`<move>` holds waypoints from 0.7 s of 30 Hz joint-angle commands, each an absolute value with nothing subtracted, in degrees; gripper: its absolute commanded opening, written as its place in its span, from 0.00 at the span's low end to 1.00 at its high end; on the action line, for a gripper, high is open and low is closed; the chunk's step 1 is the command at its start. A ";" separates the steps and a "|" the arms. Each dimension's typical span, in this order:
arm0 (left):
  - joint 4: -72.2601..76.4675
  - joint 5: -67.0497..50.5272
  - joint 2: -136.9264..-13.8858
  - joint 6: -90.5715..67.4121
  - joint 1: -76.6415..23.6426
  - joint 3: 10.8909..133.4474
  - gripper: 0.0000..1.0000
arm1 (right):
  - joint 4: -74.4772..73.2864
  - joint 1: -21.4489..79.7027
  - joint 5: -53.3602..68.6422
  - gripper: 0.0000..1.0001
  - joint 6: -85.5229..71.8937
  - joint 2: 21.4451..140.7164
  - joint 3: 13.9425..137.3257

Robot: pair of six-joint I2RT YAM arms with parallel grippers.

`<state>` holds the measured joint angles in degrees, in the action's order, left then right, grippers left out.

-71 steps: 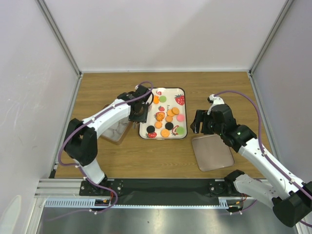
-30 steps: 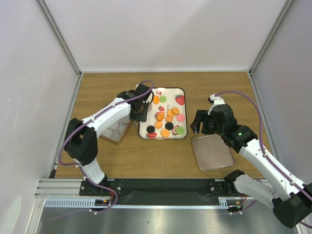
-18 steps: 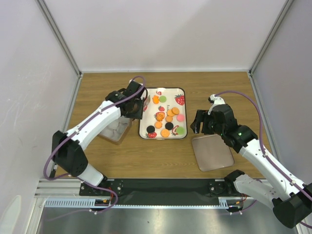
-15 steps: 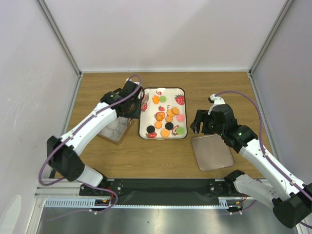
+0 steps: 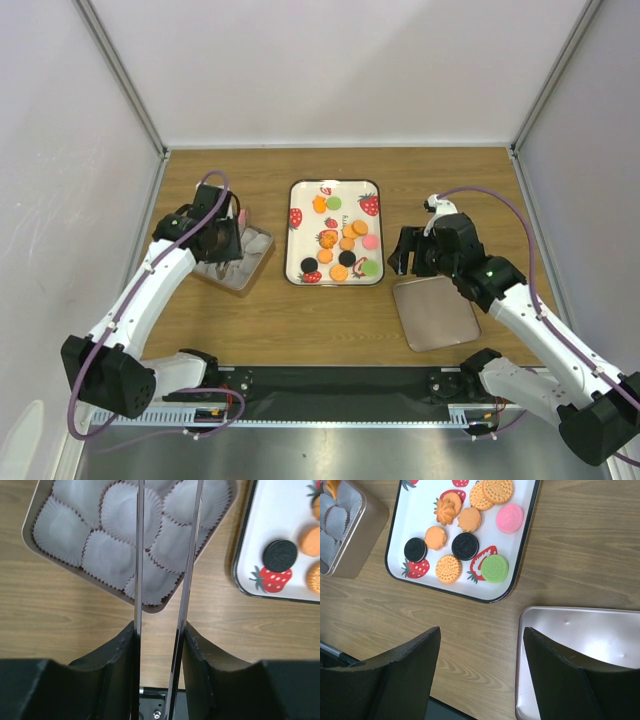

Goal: Pack the cookies

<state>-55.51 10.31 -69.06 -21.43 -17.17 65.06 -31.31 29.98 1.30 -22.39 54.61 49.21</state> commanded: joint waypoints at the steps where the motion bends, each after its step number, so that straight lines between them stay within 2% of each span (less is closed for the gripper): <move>1: -54.49 7.12 -67.67 -20.57 -14.25 63.73 0.42 | -29.36 29.71 2.90 0.74 -21.97 55.02 48.52; 21: -50.54 5.36 -71.19 -20.65 -11.43 59.50 0.43 | -29.00 29.71 3.60 0.73 -21.97 54.32 48.16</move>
<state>-52.77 5.82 -71.26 -21.34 -12.12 59.77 -31.03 29.89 2.85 -22.39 55.09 48.40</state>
